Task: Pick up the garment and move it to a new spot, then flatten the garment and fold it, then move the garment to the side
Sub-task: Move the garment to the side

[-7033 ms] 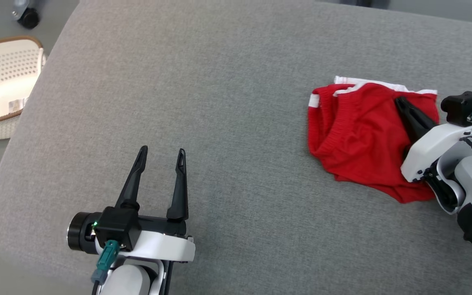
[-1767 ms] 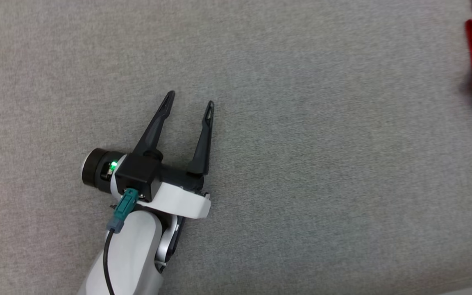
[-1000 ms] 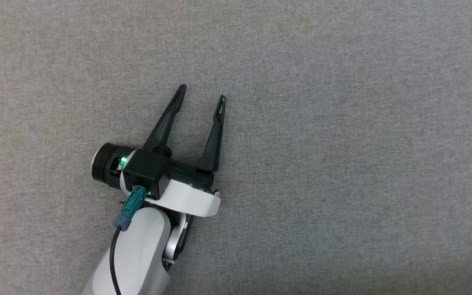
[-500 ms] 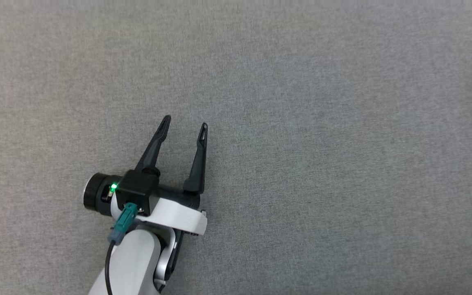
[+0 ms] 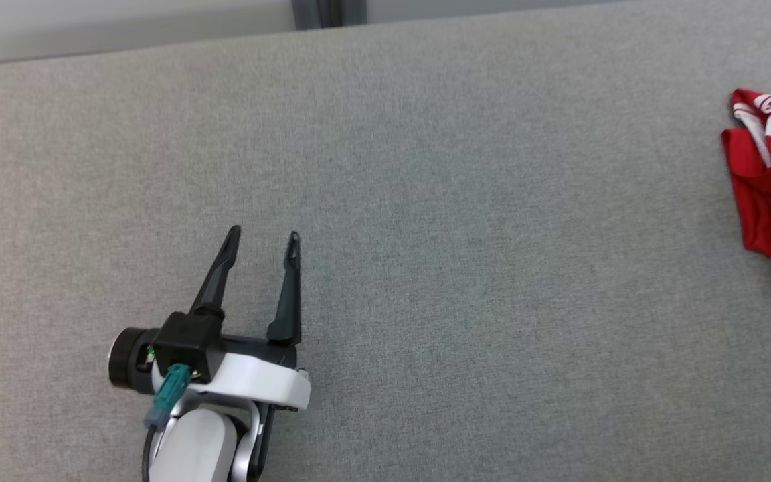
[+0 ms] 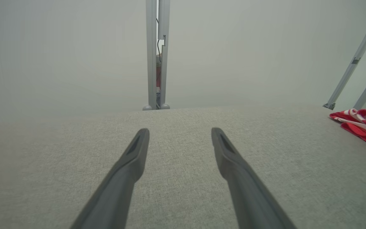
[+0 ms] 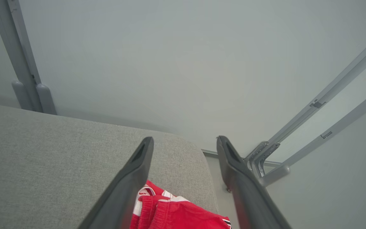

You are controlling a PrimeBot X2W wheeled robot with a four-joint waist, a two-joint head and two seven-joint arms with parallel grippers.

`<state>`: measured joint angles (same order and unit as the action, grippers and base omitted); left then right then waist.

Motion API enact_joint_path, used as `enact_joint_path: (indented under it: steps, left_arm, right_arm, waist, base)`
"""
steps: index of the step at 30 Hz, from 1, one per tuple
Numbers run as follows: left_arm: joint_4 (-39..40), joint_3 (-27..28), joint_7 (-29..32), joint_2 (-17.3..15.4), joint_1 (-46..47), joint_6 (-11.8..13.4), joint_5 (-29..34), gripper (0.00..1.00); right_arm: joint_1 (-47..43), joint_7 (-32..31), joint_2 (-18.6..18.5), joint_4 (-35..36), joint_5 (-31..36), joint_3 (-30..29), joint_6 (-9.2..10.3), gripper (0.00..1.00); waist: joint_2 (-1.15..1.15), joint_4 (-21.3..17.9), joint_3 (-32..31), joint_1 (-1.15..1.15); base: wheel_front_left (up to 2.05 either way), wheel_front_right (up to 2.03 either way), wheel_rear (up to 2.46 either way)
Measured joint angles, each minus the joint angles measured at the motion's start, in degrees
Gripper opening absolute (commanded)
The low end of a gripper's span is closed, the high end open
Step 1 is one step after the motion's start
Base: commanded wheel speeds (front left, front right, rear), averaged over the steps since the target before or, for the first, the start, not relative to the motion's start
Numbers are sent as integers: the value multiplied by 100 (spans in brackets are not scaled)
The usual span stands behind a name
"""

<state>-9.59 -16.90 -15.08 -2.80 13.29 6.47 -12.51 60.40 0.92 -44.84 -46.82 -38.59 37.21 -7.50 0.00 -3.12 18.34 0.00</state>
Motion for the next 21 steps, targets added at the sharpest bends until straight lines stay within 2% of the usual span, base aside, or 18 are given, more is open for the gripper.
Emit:
enact_joint_path:
  steps: [7,11,15,17,21]
  left_arm:
    - [222,381,1,0,-321,23,25,100]
    - [398,653,1,-3,-519,41,38,100]
    - [564,858,1,-3,-736,33,40,100]
    - [641,913,1,1,-853,25,60,100]
    - [749,1029,1,0,-1079,53,52,100]
  right_arm:
    - [-441,1065,660,708,-5,-393,0,100]
    - [-902,1344,1303,1093,-52,-946,1,100]
    - [-1575,1397,1868,1783,553,-1549,1,100]
    - [-2020,1406,2220,2262,951,-1969,1,100]
    - [-3145,1406,2972,3055,1734,-2393,1,100]
  waist:
    - [0,-26,-484,0]
    - [0,-38,-763,0]
    - [0,-37,-1028,0]
    - [0,-28,-1150,0]
    - [0,20,-1362,0]
  base:
    - [0,0,0]
    - [0,0,0]
    - [0,0,0]
    - [0,0,0]
    - [0,0,0]
